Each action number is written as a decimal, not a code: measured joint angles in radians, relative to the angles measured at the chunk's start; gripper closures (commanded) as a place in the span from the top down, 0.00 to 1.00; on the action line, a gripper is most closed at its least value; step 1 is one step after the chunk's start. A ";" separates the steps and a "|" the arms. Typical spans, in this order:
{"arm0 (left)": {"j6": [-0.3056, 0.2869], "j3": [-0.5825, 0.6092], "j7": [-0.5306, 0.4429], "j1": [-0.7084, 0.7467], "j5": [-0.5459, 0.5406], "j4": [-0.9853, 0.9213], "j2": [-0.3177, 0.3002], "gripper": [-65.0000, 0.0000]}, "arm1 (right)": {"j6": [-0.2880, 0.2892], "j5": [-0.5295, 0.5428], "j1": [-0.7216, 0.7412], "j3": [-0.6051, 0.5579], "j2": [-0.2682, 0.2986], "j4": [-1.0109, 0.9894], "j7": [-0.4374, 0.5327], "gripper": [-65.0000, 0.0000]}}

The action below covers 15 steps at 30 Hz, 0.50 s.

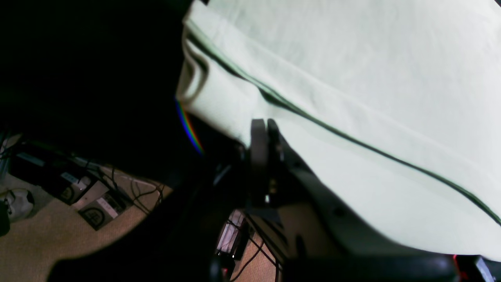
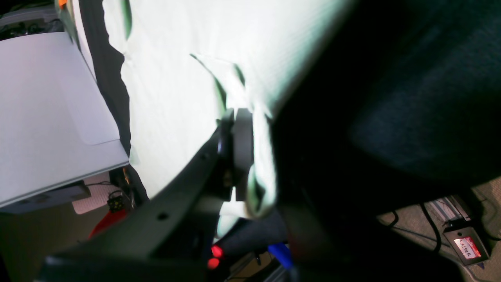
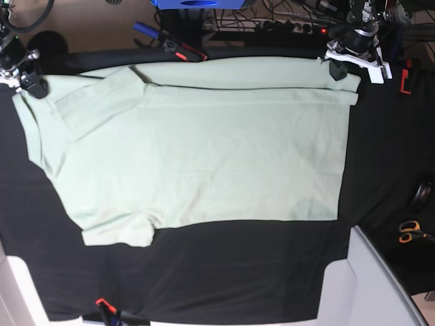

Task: Fold the T-shirt properly
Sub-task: 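Drag the folded shirt with both grippers away from the hem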

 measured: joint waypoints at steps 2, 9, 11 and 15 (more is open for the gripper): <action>0.000 0.001 0.000 0.000 0.000 0.000 0.000 0.00 | 0.000 0.000 0.000 0.000 0.000 0.000 0.000 0.00; 0.000 0.007 0.007 -0.001 0.000 0.000 -0.001 0.00 | 0.000 0.001 0.003 0.000 -0.016 -0.003 0.009 0.00; 0.002 0.007 0.007 -0.001 0.000 0.000 0.000 0.10 | 0.000 0.000 0.003 0.000 -0.036 -0.003 0.011 0.04; 0.011 0.000 0.007 0.001 0.002 0.000 -0.002 0.35 | -0.003 0.000 0.003 0.005 -0.059 -0.003 0.014 0.39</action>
